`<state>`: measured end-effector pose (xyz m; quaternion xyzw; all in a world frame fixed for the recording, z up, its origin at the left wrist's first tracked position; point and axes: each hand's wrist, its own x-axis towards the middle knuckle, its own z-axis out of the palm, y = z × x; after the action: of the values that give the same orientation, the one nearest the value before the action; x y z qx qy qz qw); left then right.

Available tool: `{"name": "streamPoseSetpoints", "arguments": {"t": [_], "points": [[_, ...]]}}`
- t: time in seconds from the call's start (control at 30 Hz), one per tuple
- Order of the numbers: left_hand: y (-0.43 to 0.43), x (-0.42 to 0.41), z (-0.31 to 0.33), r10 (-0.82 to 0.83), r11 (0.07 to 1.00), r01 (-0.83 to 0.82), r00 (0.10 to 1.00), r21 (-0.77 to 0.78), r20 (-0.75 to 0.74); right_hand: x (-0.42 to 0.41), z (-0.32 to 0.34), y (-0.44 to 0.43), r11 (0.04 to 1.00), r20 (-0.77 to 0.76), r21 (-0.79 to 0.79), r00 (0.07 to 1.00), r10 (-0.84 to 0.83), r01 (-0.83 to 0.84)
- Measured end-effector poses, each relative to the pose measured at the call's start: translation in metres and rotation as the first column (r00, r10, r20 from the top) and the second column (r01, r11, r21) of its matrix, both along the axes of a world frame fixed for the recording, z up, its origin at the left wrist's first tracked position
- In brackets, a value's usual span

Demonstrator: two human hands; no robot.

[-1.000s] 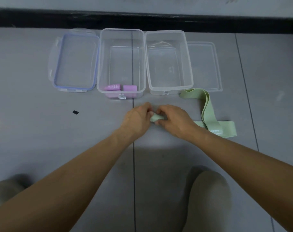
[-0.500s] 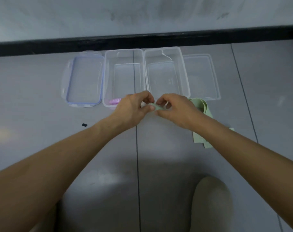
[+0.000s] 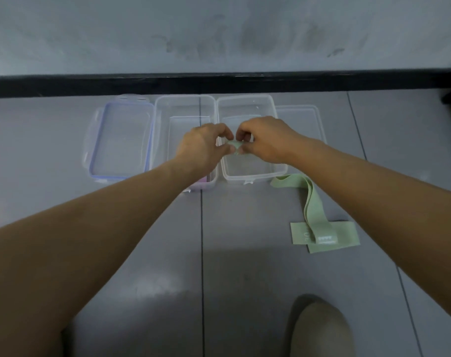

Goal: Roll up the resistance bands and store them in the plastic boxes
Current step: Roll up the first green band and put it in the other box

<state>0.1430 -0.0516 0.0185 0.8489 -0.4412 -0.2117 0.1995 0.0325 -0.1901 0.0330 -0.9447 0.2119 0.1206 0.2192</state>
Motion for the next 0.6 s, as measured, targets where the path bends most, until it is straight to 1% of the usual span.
{"name": "streamPoseSetpoints", "arguments": {"t": [0.1,0.2,0.27,0.37,0.6], "points": [[0.005,0.001,-0.017,-0.056,0.998,0.054,0.995,0.032,0.081,0.003,-0.020,0.000,1.000,-0.063,0.013,0.998,0.010,-0.009],[0.013,-0.004,-0.033,-0.086,0.996,0.083,0.992,0.038,0.093,0.003,-0.037,0.000,0.999,-0.116,0.029,0.993,0.025,-0.022],[0.018,-0.006,-0.040,-0.120,0.992,0.116,0.985,0.040,0.126,0.003,-0.045,0.000,0.999,-0.142,0.033,0.989,0.043,-0.038],[0.025,-0.008,-0.044,-0.157,0.987,0.152,0.973,0.045,0.170,0.005,-0.057,0.001,0.998,-0.176,0.043,0.982,0.062,-0.055],[0.031,-0.003,-0.052,-0.207,0.978,0.203,0.944,0.043,0.255,0.015,-0.068,0.004,0.997,-0.254,0.066,0.966,0.049,-0.033]]}}
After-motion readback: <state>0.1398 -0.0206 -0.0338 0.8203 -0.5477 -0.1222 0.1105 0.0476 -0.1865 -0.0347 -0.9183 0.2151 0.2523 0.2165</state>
